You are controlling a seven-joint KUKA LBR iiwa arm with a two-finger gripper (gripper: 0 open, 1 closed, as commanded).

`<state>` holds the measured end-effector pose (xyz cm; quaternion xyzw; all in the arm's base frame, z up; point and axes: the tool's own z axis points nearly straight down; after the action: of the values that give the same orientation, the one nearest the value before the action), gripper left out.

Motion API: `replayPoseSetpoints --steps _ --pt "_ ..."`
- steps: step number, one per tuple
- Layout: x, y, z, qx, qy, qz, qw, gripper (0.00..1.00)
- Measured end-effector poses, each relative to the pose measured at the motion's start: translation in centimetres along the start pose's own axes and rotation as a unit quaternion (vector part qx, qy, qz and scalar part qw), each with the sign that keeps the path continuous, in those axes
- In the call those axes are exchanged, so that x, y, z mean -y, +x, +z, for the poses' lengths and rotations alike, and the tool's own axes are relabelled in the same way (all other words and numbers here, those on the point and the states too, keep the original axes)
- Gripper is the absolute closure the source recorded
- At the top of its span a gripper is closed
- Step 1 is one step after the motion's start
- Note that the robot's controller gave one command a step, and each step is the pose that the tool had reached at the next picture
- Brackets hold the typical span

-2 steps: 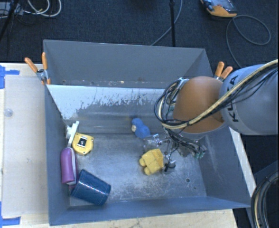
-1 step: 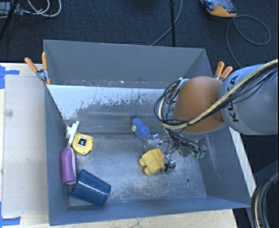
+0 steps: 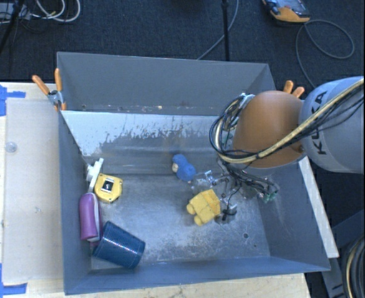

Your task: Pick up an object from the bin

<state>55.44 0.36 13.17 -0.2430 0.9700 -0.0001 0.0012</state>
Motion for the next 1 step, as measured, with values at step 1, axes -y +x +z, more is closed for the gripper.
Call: replayPoseSetpoints --steps 1 --pt "-0.60 -2.69 -6.08 -0.0015 -0.002 -0.136 0.9907 1.00"
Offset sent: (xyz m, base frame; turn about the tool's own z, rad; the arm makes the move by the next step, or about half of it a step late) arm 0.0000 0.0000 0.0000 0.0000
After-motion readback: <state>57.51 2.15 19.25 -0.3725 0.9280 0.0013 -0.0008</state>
